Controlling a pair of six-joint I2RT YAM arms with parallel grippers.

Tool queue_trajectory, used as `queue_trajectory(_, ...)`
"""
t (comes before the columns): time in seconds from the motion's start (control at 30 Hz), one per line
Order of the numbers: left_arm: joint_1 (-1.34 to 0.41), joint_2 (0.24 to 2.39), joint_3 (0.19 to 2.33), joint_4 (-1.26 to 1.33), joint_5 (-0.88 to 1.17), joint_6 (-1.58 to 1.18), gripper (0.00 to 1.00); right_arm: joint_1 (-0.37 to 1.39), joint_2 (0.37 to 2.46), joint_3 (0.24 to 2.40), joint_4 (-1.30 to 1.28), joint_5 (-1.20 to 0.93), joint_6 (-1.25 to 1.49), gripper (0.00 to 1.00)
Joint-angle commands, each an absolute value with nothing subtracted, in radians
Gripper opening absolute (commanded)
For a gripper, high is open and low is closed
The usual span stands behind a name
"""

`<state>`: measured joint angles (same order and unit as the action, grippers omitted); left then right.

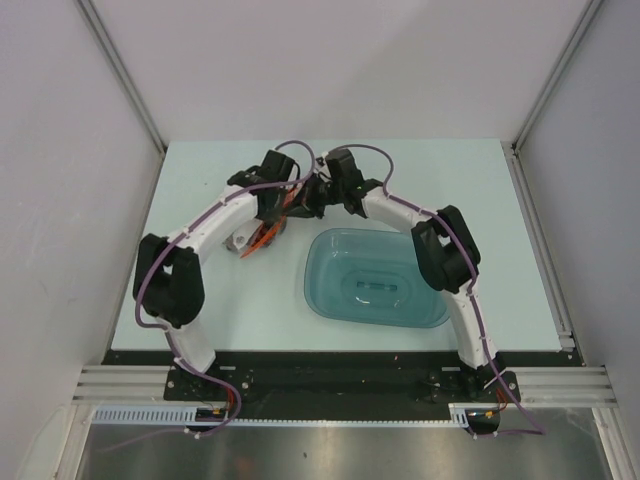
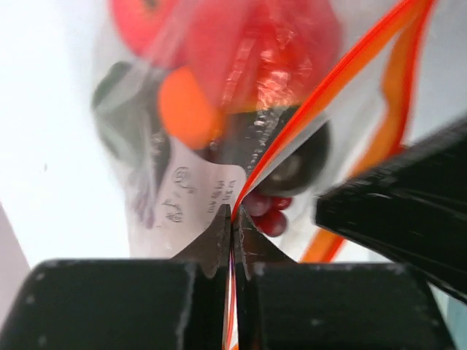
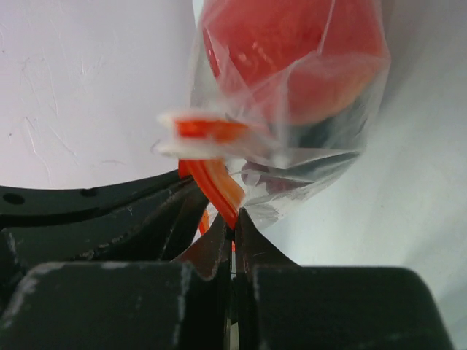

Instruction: Open the zip-top bag and remove the fake food

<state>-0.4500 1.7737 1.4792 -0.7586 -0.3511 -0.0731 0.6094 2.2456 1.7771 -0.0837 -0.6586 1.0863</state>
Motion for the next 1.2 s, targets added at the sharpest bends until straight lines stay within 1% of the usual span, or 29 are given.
queue_trajectory(0.0,-0.381,1.697,1.488,-0.81,-0.495,-0.133,0.0,0.623,2.302,1.932,-0.147,-0.696,1.026,0.0)
queue_trajectory(0.1,-0.351,1.663,1.448,-0.819,-0.557,-0.155,0.0,0.629,2.362,2.008,-0.16,-0.718,1.019,0.0)
queue_trajectory(0.23,-0.313,1.647,1.445,-0.841,-0.604,-0.195,0.0,0.641,2.456,2.121,-0.216,-0.727,1.014,0.0)
queue_trajectory(0.33,-0.291,1.647,1.468,-0.842,-0.607,-0.195,0.0,0.65,2.491,2.209,-0.291,-0.721,0.996,0.0)
queue_trajectory(0.43,-0.278,1.661,1.52,-0.848,-0.62,-0.186,0.0,0.65,2.507,2.25,-0.348,-0.684,0.962,0.0)
queue_trajectory(0.47,-0.273,1.669,1.546,-0.85,-0.652,-0.186,0.0,0.65,2.516,2.256,-0.353,-0.678,0.966,0.0)
queue_trajectory(0.53,-0.239,1.695,1.58,-0.864,-0.621,-0.18,0.0,0.647,2.537,2.287,-0.363,-0.673,0.973,0.0)
queue_trajectory(0.6,-0.213,1.721,1.618,-0.879,-0.588,-0.183,0.0,0.649,2.591,2.382,-0.402,-0.67,0.966,0.0)
queue_trajectory(0.67,-0.212,1.729,1.632,-0.862,-0.539,-0.172,0.0,0.65,2.611,2.434,-0.454,-0.67,0.957,0.08)
queue_trajectory(0.7,-0.215,1.724,1.626,-0.847,-0.44,-0.146,0.0,0.649,2.594,2.43,-0.465,-0.666,0.944,0.11)
queue_trajectory(0.73,-0.218,1.711,1.615,-0.83,-0.392,-0.14,0.0,0.649,2.58,2.418,-0.474,-0.654,0.931,0.19)
queue_trajectory(0.77,-0.225,1.7,1.588,-0.801,-0.358,-0.135,0.0,0.647,2.563,2.408,-0.483,-0.644,0.92,0.22)
queue_trajectory(0.8,-0.227,1.694,1.572,-0.787,-0.265,-0.13,0.0,0.646,2.528,2.404,-0.498,-0.634,0.888,0.26)
queue_trajectory(0.83,-0.227,1.675,1.557,-0.775,-0.221,-0.13,0.0,0.64,2.514,2.404,-0.538,-0.609,0.868,0.35)
queue_trajectory(0.93,-0.227,1.652,1.503,-0.75,-0.147,-0.166,0.0,0.638,2.455,2.404,-0.621,-0.566,0.792,0.46)
queue_trajectory(1.07,-0.227,1.643,1.499,-0.75,-0.11,-0.201,0.0,0.669,2.39,2.404,-0.686,-0.494,0.71,0.48)
queue_trajectory(1.17,-0.227,1.652,1.532,-0.775,-0.104,-0.213,0.0,0.696,2.333,2.388,-0.732,-0.387,0.64,0.49)
